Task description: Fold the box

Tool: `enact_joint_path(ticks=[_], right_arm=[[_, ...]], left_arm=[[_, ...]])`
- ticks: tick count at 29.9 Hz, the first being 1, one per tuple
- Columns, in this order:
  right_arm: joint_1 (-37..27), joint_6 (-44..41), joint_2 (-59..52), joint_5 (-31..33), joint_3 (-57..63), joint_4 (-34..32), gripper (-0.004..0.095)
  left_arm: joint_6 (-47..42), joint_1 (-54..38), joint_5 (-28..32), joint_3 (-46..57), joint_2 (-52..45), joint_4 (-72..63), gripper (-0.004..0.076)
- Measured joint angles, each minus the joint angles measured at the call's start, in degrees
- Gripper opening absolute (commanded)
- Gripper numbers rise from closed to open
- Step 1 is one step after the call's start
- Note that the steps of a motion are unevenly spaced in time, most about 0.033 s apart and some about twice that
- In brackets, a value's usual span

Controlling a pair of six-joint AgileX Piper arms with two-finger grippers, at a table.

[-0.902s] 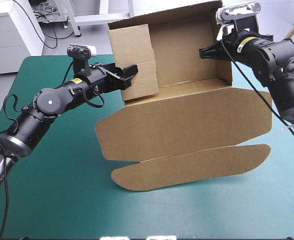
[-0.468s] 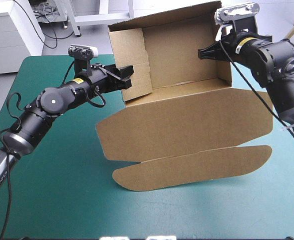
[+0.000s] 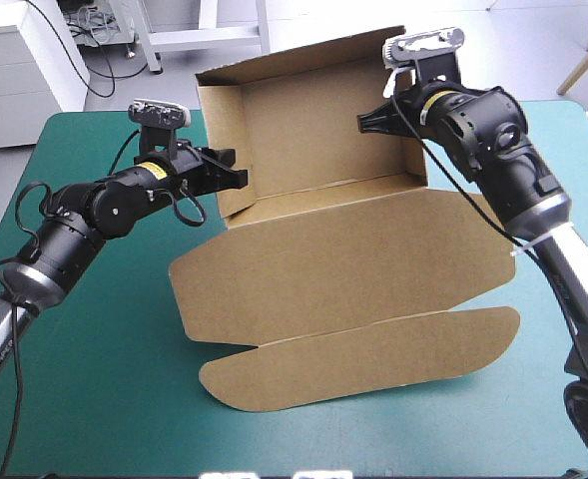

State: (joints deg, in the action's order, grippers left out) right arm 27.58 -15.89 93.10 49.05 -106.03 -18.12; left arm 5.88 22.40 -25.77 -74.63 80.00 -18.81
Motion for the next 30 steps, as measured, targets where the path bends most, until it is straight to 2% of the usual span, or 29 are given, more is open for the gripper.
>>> enact_joint_path(ticks=[6, 11, 20, 30], right_arm=[[2.38, -3.40, 2.66, 1.69, 0.06, -1.04, -0.0013], [2.76, -3.08, 4.32, 5.09, 0.16, 0.71, -0.0019], [3.59, -1.64, 7.95, 13.70, 0.71, 6.61, -0.0019], [3.65, 1.53, 15.18, 17.04, 0.83, 13.31, -0.0019]], left_arm=[[-3.30, -0.84, -3.71, 0.00, 0.85, 5.06, -0.0010], [-3.82, -1.21, -8.52, 0.00, 1.47, 7.06, -0.0010], [-4.29, -4.79, -20.39, 0.00, 5.64, 7.18, -0.0010], [-4.42, -5.37, -27.04, 0.00, 10.24, 12.07, -0.0009]])
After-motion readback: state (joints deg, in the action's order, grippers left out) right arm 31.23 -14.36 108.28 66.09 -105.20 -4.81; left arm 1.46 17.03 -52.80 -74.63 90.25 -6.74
